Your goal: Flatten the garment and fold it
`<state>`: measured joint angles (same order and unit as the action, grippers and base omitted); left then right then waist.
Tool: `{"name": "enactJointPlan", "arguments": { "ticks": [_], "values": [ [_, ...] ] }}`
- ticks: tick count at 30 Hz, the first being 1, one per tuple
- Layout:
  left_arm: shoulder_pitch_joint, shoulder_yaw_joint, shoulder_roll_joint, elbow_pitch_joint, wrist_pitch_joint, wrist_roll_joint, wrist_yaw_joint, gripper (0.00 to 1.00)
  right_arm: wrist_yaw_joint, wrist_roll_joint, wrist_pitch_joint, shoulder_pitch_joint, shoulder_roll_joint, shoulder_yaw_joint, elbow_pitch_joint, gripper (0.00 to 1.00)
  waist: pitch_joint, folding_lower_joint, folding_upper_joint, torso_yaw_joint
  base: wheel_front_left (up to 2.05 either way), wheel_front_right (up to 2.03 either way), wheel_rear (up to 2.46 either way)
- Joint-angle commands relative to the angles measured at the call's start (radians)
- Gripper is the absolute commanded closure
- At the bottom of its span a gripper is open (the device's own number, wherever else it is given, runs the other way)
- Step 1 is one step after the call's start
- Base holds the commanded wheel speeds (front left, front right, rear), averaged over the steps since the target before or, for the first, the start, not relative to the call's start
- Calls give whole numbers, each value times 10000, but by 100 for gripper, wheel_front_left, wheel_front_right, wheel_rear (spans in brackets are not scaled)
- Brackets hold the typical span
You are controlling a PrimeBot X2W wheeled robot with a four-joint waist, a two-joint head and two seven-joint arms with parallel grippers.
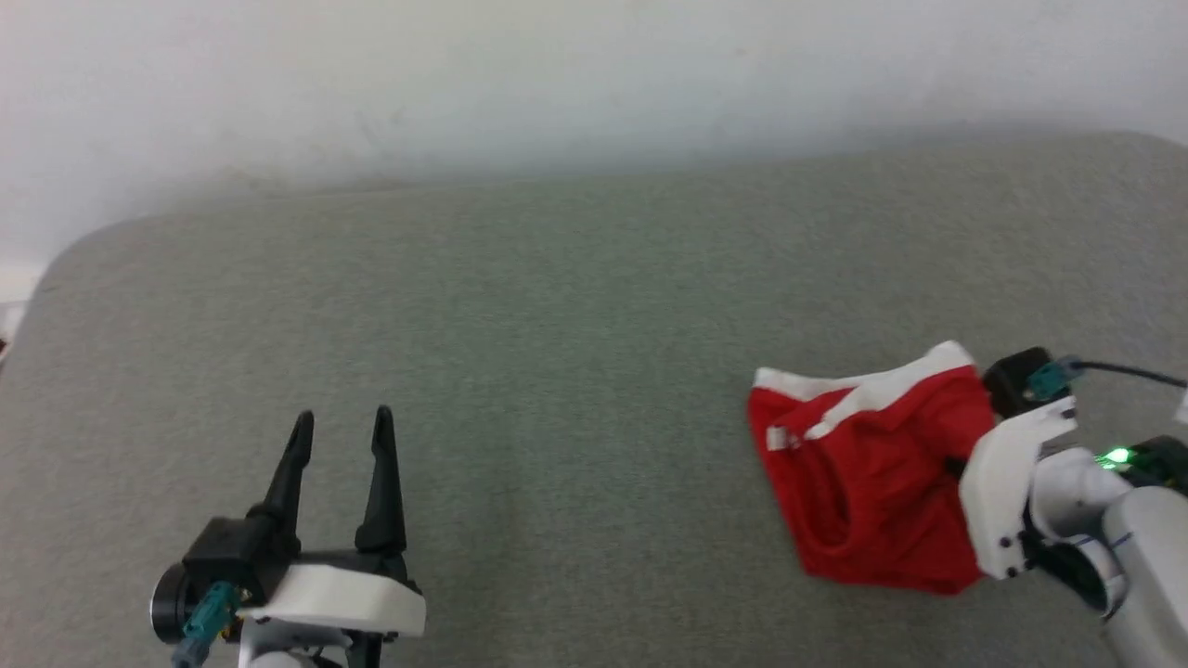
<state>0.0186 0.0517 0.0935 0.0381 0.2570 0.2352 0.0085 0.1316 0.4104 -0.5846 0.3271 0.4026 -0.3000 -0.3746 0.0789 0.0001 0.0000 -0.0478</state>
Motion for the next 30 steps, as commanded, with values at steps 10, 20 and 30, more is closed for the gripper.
{"name": "enactJointPlan", "arguments": {
  "ticks": [10, 20, 30],
  "values": [
    [-1577, 281, 368, -631, 2, -362, -439, 0, -9, -778, 605, 1232, 883, 1142, -845, 100, 2934, -1, 0, -2192, 0, 0, 0],
    [-2186, 272, 496, -494, 6, -246, -555, 0, -9, -2237, 2265, 2527, 546, 2004, -2643, 0, 3619, -1, 0, -1999, 0, 0, 0],
    [-1967, 148, 343, -123, 41, -146, -490, 0, -9, -4407, 3487, 2211, 127, 3943, -3607, 0, 2659, -1, 0, -1857, 0, 0, 0]
  ]
}}
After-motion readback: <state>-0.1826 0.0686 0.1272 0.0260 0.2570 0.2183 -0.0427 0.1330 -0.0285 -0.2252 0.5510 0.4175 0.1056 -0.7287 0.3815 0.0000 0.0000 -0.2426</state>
